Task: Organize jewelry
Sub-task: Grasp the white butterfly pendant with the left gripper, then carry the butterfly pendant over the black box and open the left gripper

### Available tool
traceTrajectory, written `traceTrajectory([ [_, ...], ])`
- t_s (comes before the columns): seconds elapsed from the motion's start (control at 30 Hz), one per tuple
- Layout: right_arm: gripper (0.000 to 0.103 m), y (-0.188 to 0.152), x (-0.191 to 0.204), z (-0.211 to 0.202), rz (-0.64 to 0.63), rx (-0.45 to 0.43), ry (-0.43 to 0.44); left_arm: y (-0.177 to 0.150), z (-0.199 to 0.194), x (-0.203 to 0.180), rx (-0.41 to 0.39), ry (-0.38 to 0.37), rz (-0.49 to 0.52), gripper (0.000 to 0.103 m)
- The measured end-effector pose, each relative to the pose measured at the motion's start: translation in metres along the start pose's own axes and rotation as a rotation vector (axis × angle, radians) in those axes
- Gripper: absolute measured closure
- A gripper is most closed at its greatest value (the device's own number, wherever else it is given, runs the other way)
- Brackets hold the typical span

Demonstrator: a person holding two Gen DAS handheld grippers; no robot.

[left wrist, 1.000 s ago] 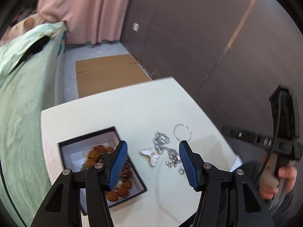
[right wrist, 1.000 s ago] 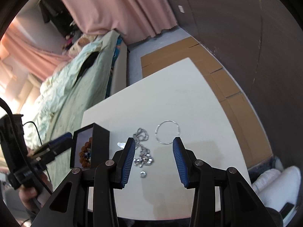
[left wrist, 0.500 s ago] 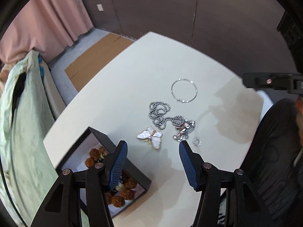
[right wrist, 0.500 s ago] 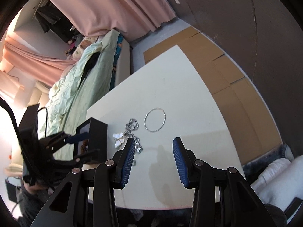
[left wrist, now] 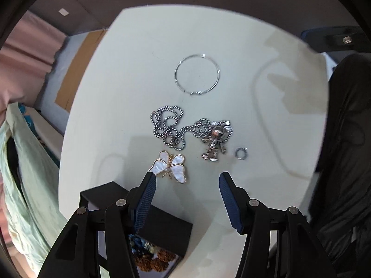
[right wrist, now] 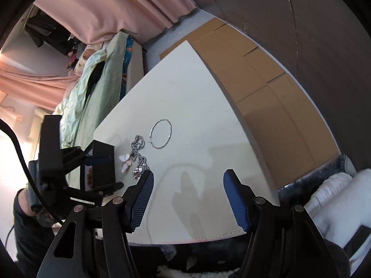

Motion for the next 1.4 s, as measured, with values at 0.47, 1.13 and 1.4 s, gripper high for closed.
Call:
traceTrajectory([
  [0.47, 0.039, 0.002, 0.0, 0.0, 0.007, -0.004, 0.023, 0.005, 0.025, 0.033, 0.074, -0.086, -0.035, 0.044],
  [1.13, 0.039, -0.002, 0.017, 0.013, -0.03, 0.02, 0.025, -0.004, -0.008, 0.039, -0.085, -0.063, -0.102, 0.06],
  [1.4, 0.039, -0.004, 0.032, 0.026, -0.064, 0.042, 0.001, -0.021, -0.046, 0.042, -0.229, -0.064, -0.194, 0.06],
])
Point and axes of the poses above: each gripper's, at about its wrist camera, not at the fingertips, and z roughly the way its jaws point, x to its left, y to its top, the point moved 6 cm from there along z, roughly the way its jaws point, and after that the axes turned 3 degrees about -y, right-handed, at the moved point
